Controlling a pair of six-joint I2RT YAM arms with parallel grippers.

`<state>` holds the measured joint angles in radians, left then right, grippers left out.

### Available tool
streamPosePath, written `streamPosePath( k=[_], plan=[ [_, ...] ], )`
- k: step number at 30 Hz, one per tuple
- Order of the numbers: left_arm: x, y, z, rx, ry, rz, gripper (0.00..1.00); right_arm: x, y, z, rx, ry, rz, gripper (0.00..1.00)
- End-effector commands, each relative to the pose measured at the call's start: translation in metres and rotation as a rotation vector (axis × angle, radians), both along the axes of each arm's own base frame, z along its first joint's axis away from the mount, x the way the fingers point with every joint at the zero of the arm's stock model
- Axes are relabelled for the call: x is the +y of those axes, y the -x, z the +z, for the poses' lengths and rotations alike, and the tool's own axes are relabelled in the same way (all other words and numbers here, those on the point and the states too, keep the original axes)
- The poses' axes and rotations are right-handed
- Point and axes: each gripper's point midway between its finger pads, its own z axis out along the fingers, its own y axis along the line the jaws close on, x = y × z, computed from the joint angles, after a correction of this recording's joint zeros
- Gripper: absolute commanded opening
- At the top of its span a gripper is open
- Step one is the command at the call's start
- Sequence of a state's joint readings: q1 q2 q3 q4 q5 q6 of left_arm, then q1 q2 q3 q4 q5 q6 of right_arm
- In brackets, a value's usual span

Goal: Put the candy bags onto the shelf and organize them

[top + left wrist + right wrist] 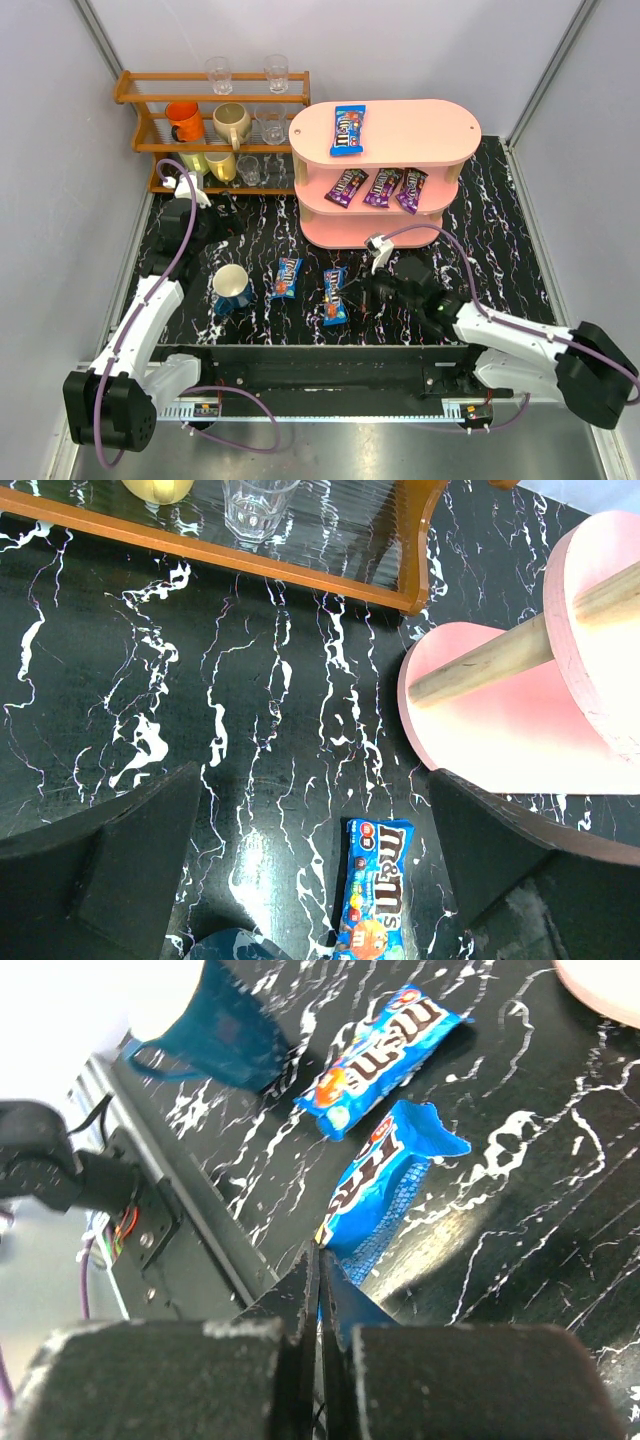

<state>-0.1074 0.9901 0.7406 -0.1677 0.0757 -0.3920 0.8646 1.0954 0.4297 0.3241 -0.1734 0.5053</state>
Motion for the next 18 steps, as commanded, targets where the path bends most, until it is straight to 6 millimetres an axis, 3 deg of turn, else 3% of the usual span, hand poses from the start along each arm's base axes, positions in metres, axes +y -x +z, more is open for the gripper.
streamPosePath(
  k=[1, 5, 11, 17, 18],
  plan=[
    [0.000, -0.008, 0.031, -0.087, 0.009, -0.001, 0.99, 0.000, 0.030, 0.022, -0.095, -0.015, 0.184, 0.00],
    [0.000, -0.009, 0.030, -0.086, 0.009, -0.001, 0.99, -0.001, 0.040, 0.031, -0.112, -0.031, 0.235, 0.00],
    [0.000, -0.009, 0.031, -0.089, 0.007, -0.001, 0.99, 0.005, 0.055, 0.027, -0.084, -0.027, 0.344, 0.00],
    [0.000, -0.008, 0.031, -0.087, 0.010, -0.003, 0.99, 0.019, 0.064, 0.012, -0.008, 0.051, 0.494, 0.00],
    [0.000, -0.009, 0.031, -0.087, 0.010, -0.003, 0.99, 0.017, 0.065, -0.003, 0.043, 0.101, 0.502, 0.00]
  ],
)
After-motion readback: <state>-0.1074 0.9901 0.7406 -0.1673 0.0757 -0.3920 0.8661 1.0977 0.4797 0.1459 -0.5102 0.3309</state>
